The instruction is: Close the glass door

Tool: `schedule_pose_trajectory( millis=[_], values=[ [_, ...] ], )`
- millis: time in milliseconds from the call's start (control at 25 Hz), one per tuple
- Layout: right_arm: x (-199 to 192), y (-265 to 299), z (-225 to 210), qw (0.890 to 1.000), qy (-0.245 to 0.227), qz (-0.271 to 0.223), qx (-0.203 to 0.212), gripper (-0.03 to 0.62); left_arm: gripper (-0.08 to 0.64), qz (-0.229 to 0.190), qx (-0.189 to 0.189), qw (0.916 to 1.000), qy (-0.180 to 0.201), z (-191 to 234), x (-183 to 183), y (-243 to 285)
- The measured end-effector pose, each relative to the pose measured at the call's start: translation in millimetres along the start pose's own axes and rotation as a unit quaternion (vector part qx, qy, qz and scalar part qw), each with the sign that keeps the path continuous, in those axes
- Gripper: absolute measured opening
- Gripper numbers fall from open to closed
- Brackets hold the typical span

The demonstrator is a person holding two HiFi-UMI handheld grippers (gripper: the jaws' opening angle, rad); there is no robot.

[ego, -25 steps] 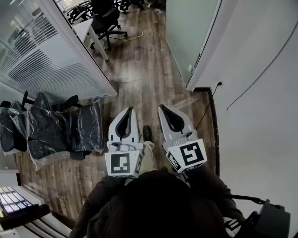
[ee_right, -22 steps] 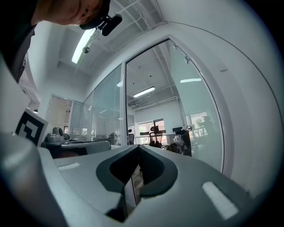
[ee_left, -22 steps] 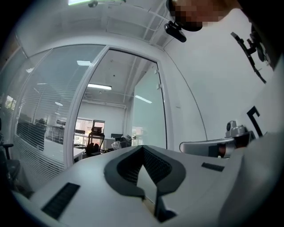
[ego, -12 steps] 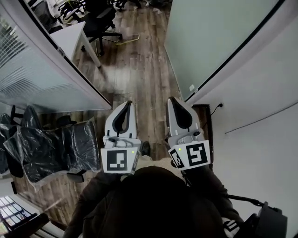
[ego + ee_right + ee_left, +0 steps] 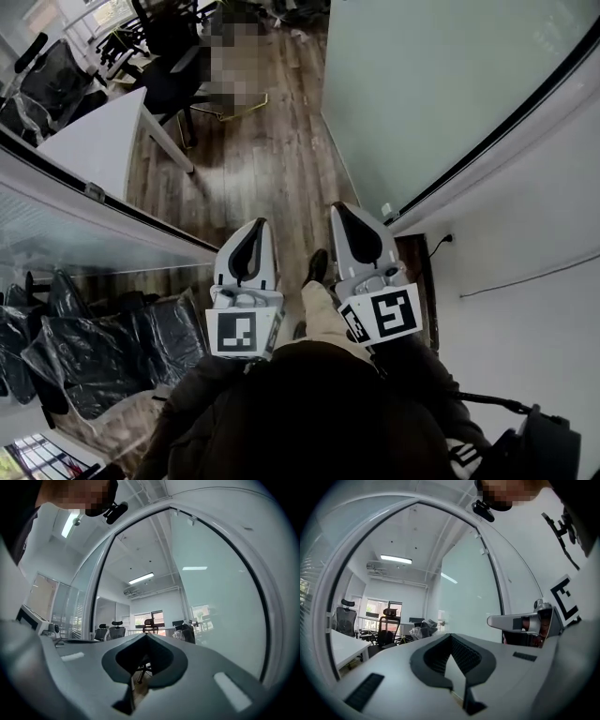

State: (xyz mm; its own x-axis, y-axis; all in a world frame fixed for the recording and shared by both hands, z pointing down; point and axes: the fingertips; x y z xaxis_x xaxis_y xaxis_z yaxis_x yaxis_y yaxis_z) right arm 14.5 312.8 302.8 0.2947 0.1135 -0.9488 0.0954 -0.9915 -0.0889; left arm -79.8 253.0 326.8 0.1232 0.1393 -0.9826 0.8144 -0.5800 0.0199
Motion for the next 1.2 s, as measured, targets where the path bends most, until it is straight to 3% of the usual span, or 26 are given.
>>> schedule_pose_trajectory(
  millis=[240,400,760,1000,1200],
  values=[
    [10.5,103.1,-82.9,1.0,0.011,-0.011,-0.007,0.002,-0.003,0.014,-0.022,0.9996,0.009,15.5,-7.7,136.3],
    [17.9,161.1,-131.7,1.0,0.028,-0.006,-0.003,0.002,-0.003,-0.004,-0.023,0.9996,0.017,27.9,5.5,222.5],
    [29.1,274.2,-197.7,0.999,0.029,0.012,-0.005,0.002,-0.003,-0.013,-0.027,0.9994,0.015,67.8,8.9,345.9],
    [8.1,366.1,-246.3,1.0,0.017,0.023,-0.011,0.002,-0.003,-0.022,-0.025,0.9994,0.005,118.7,-17.7,440.3],
    [-6.4,467.7,-322.2,0.998,0.038,0.049,-0.018,0.002,-0.003,-0.016,-0.027,0.9995,0.002,159.5,-28.3,561.9]
  ],
)
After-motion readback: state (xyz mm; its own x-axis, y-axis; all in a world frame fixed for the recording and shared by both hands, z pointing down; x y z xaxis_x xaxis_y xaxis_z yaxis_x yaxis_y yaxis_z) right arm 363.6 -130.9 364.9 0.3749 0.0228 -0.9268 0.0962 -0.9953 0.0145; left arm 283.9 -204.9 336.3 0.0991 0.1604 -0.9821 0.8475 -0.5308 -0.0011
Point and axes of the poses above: the fingertips, and each gripper's own axes: y forward along the fingers, z to its left, x out of its top, and after that the axes turned 13 degrees about y, right-handed
